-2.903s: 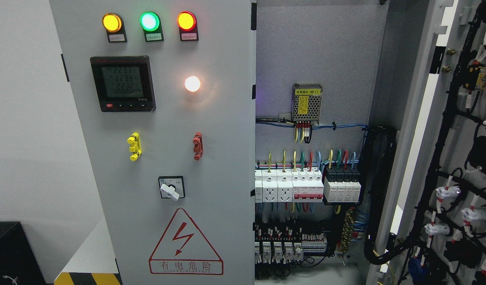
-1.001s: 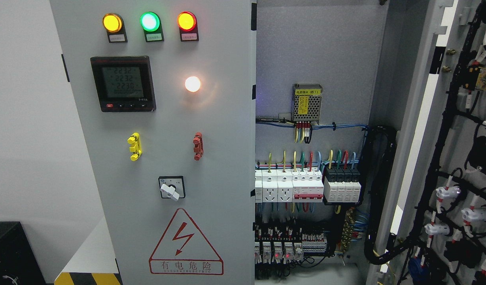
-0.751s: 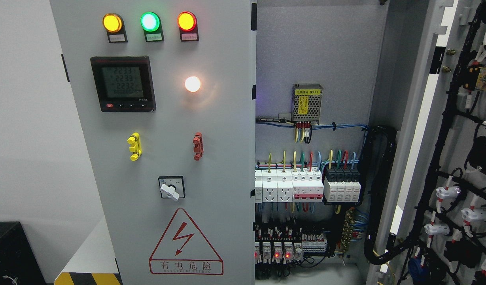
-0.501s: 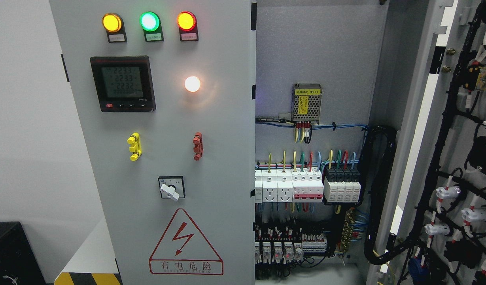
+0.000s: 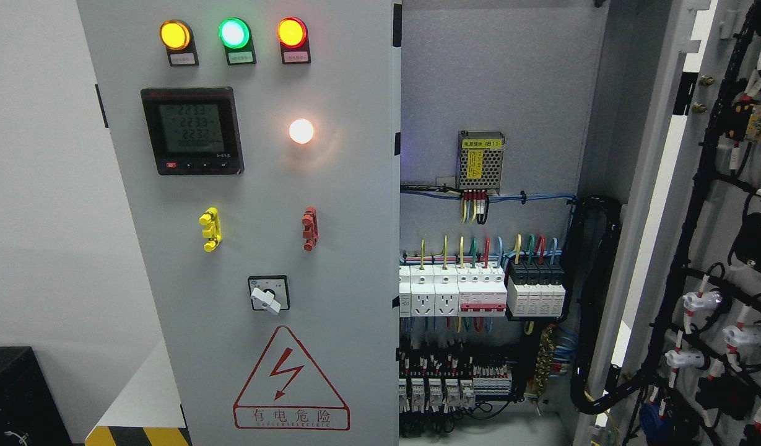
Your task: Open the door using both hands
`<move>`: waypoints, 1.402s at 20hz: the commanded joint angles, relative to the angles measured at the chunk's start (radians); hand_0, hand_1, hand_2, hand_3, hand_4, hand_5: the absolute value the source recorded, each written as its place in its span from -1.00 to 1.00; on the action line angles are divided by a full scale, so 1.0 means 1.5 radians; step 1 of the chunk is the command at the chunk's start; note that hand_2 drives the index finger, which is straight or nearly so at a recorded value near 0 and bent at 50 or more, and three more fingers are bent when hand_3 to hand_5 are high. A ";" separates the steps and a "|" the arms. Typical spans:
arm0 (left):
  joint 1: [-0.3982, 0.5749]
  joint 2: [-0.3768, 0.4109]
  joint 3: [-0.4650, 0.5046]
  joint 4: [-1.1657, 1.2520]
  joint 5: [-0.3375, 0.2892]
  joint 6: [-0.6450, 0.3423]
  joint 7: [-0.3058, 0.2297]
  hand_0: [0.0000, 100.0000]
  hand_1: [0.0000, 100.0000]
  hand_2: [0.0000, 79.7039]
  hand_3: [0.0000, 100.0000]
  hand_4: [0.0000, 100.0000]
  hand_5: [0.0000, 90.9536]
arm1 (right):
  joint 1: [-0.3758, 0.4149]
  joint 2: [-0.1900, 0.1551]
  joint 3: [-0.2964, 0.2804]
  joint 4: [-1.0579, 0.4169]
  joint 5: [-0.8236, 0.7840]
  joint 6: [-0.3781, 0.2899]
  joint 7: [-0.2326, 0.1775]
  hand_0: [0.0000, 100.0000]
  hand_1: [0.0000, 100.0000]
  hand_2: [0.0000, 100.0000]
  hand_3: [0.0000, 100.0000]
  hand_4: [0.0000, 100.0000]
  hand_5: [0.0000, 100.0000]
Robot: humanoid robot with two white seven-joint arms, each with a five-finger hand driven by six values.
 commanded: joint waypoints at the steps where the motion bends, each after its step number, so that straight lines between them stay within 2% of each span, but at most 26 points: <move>1: -0.002 0.002 0.013 -0.006 0.012 -0.002 0.013 -0.76 0.11 -1.00 -1.00 -1.00 -1.00 | -0.118 0.019 -0.020 -0.013 -0.022 0.049 0.002 -0.89 -0.71 -1.00 -1.00 -1.00 -1.00; 5: -0.002 0.002 0.012 -0.006 0.012 -0.020 -0.019 -0.76 0.11 -1.00 -1.00 -1.00 -1.00 | -0.200 0.058 -0.019 -0.005 -0.021 0.066 0.001 -0.89 -0.71 -1.00 -1.00 -1.00 -1.00; 10: -0.002 0.006 0.010 -0.007 0.012 -0.023 -0.019 -0.76 0.11 -1.00 -1.00 -1.00 -1.00 | -0.304 0.068 -0.018 0.042 -0.021 0.123 0.001 -0.89 -0.71 -1.00 -1.00 -1.00 -1.00; 17: -0.003 -0.003 0.009 -0.007 0.012 -0.022 -0.020 -0.76 0.11 -1.00 -1.00 -1.00 -1.00 | -0.435 0.087 -0.015 0.162 -0.022 0.128 0.001 -0.89 -0.72 -1.00 -1.00 -1.00 -1.00; 21: -0.004 -0.015 0.008 -0.007 0.012 -0.022 -0.020 -0.76 0.11 -1.00 -1.00 -1.00 -1.00 | -0.475 0.082 -0.017 0.208 -0.037 0.156 0.006 -0.89 -0.72 -1.00 -1.00 -1.00 -1.00; 24: -0.004 -0.017 0.006 -0.007 0.011 -0.022 -0.020 -0.76 0.11 -1.00 -1.00 -1.00 -1.00 | -0.483 0.082 -0.012 0.210 -0.139 0.161 0.004 -0.89 -0.72 -1.00 -1.00 -1.00 -1.00; 26: -0.005 -0.018 0.006 -0.007 0.010 -0.022 -0.021 -0.76 0.11 -1.00 -1.00 -1.00 -1.00 | -0.484 0.076 -0.013 0.211 -0.166 0.172 0.005 -0.89 -0.72 -1.00 -1.00 -1.00 -1.00; 28: -0.005 -0.022 0.007 -0.007 0.010 -0.022 -0.021 -0.76 0.11 -1.00 -1.00 -1.00 -1.00 | -0.490 0.059 -0.012 0.222 -0.171 0.172 0.006 -0.89 -0.72 -1.00 -1.00 -1.00 -1.00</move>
